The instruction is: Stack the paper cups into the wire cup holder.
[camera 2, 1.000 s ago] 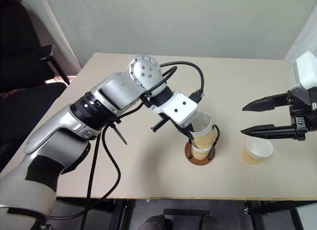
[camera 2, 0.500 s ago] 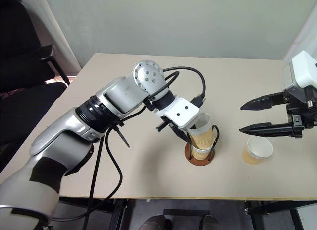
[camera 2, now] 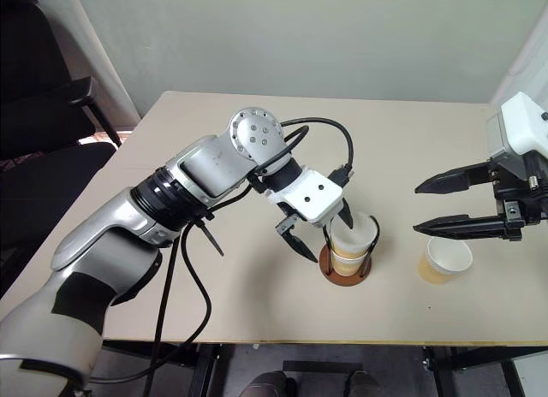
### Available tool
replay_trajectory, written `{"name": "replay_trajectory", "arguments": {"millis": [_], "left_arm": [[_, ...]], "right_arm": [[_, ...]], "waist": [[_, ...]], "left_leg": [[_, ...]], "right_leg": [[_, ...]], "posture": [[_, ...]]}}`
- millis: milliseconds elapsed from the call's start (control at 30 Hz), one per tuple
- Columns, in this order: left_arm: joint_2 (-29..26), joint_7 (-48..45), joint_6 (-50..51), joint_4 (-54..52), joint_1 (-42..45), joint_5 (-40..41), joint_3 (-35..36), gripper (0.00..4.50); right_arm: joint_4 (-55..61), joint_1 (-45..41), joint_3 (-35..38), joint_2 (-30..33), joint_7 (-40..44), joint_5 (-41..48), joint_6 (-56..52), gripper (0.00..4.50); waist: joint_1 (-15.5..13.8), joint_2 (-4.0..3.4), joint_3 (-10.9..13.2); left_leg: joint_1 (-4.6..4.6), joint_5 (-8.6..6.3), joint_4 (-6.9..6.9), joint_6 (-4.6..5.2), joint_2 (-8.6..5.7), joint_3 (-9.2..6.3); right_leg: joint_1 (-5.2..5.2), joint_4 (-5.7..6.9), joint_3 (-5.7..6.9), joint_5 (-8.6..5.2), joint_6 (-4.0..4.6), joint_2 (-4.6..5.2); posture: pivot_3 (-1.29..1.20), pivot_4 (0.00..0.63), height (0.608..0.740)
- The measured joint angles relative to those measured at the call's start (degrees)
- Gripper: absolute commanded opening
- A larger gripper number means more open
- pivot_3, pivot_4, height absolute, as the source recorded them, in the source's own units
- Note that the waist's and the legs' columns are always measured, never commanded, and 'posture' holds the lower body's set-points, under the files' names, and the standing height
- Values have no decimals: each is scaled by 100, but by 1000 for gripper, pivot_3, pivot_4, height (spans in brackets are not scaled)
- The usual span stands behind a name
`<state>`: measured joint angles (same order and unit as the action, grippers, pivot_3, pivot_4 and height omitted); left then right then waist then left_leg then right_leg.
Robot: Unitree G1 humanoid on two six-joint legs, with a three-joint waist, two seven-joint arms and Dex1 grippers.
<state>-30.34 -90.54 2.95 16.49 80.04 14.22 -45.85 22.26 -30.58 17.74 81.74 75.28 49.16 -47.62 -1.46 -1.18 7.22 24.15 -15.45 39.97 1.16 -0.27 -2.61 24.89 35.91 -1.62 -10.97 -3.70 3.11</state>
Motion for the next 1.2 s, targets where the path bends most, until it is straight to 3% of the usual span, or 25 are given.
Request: {"name": "replay_trajectory", "arguments": {"millis": [67, 167, 300, 400, 600, 767, 800, 1000, 1200], "left_arm": [[-34, 0, 2, -55, 1, 74, -1, 4452], [-76, -1, 2, -87, 1, 162, -3, 3931], [-91, -2, -8, -73, 0, 152, 18, 2657], [-1, -3, 62, 150, 0, 66, 383, 2657], [-355, -9, 493, 292, -119, 293, 1182, 2657], [-785, 6, 959, 346, -503, 226, 1835, 2618], [-859, 6, 1017, 329, -590, 211, 1889, 2618], [-1248, 47, 1383, -72, -1196, 110, 2238, 2618], [-1343, 219, 1713, -376, -1467, 8, 2513, 2618]], "right_arm": [[2, 3, 0, 0, -1, 1, -5, 2803], [19, 26, 1, 1, -2, 2, -26, 2803], [44, 111, 24, 0, -8, -4, -40, 2803], [260, 620, 409, -37, -76, -67, -172, 2803], [866, 1548, 969, -261, -571, -130, -855, 2803], [1106, 2377, 1042, -281, -914, -609, -1076, 4317], [1120, 2525, 1038, -282, -911, -716, -1044, 4457], [1155, 3012, 789, -260, -1110, -1596, -515, 4457], [758, 3076, -89, -155, -1200, -2317, 82, 4457]], "waist": [[0, 0, 0], [0, 0, 0], [-2, 0, 0], [-15, 0, 0], [-9, -6, -3], [-5, -9, -5], [-11, -9, -5], [-11, -12, -6], [-7, -12, -6]], "left_leg": [[0, 0, 0, 0, 0, 1], [0, 0, 0, 0, 0, 1], [0, 0, 0, 0, 0, 0], [0, -2, 0, 0, 0, 0], [-4, -4, -2, -2, 1, 1], [-10, -4, 1, -2, 0, -1], [-10, -5, 2, -1, 0, -1], [-10, -6, 2, 1, 0, -4], [-12, -5, 4, 1, 0, -2]], "right_leg": [[0, 0, 0, 0, 0, 0], [0, 0, 0, 0, 0, 0], [0, 0, 0, 0, 0, 0], [-2, -3, 0, 0, 0, 0], [-2, -3, 0, -3, 0, -2], [-7, -2, -2, -3, 1, -2], [-7, -2, -2, -3, 1, -2], [-7, -2, -1, -3, 1, -2], [-8, 0, -2, -2, 0, -2]], "posture": [[0, 150, 740], [0, 150, 740], [0, 150, 740], [0, 150, 740], [0, 150, 740], [0, 150, 740], [0, 150, 740], [0, 150, 740], [0, 150, 740]]}}
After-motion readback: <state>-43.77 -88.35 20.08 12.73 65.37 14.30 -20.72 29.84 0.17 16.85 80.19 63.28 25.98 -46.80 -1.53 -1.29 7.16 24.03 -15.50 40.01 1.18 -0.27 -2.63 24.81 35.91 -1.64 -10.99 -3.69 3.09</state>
